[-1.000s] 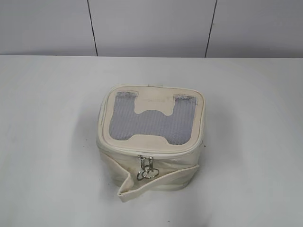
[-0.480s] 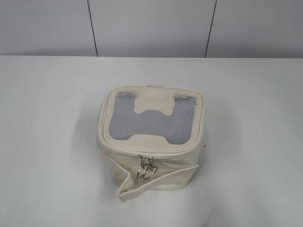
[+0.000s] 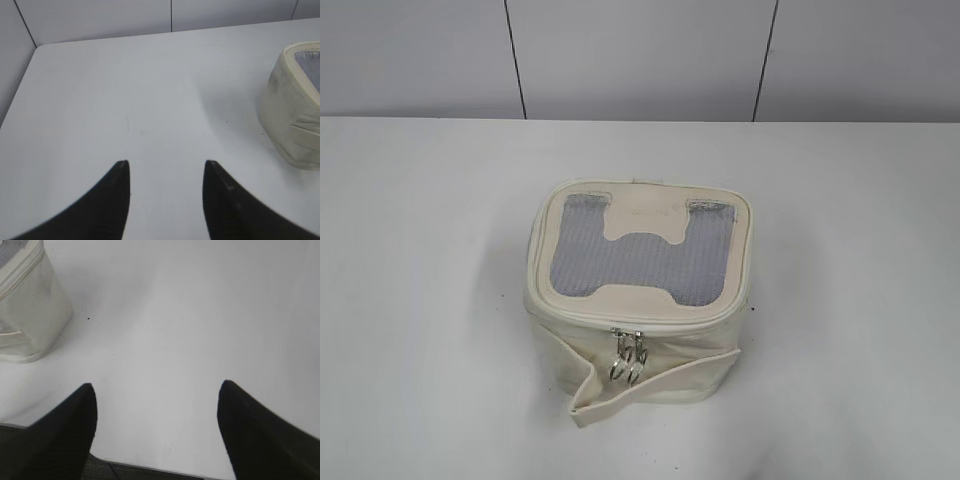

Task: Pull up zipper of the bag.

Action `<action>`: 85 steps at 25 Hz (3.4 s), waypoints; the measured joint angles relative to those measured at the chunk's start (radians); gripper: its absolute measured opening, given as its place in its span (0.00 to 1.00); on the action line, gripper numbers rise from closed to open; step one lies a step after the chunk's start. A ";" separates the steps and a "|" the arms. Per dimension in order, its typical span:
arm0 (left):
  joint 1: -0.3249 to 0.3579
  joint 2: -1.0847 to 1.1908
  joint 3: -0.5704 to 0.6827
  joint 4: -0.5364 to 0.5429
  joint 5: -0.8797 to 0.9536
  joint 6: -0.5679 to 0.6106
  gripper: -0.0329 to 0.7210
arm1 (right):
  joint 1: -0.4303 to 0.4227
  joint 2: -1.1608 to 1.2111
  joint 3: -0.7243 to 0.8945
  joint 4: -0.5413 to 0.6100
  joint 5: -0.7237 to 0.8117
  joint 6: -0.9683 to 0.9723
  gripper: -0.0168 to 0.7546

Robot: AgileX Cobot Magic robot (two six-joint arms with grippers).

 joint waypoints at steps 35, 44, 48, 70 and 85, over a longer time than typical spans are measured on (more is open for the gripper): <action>0.000 0.000 0.000 0.003 0.000 0.003 0.53 | -0.114 -0.062 0.001 0.002 -0.001 -0.001 0.78; 0.000 0.000 0.000 0.004 0.000 0.004 0.53 | -0.115 -0.062 0.001 0.003 -0.001 -0.001 0.78; 0.000 0.000 0.000 0.004 0.000 0.004 0.53 | -0.115 -0.062 0.001 0.003 -0.001 -0.001 0.78; 0.000 0.000 0.000 0.005 0.000 0.004 0.52 | -0.115 -0.062 0.001 0.003 -0.001 -0.001 0.78; 0.000 0.000 0.000 0.005 0.000 0.004 0.52 | -0.115 -0.062 0.001 0.003 -0.001 -0.001 0.78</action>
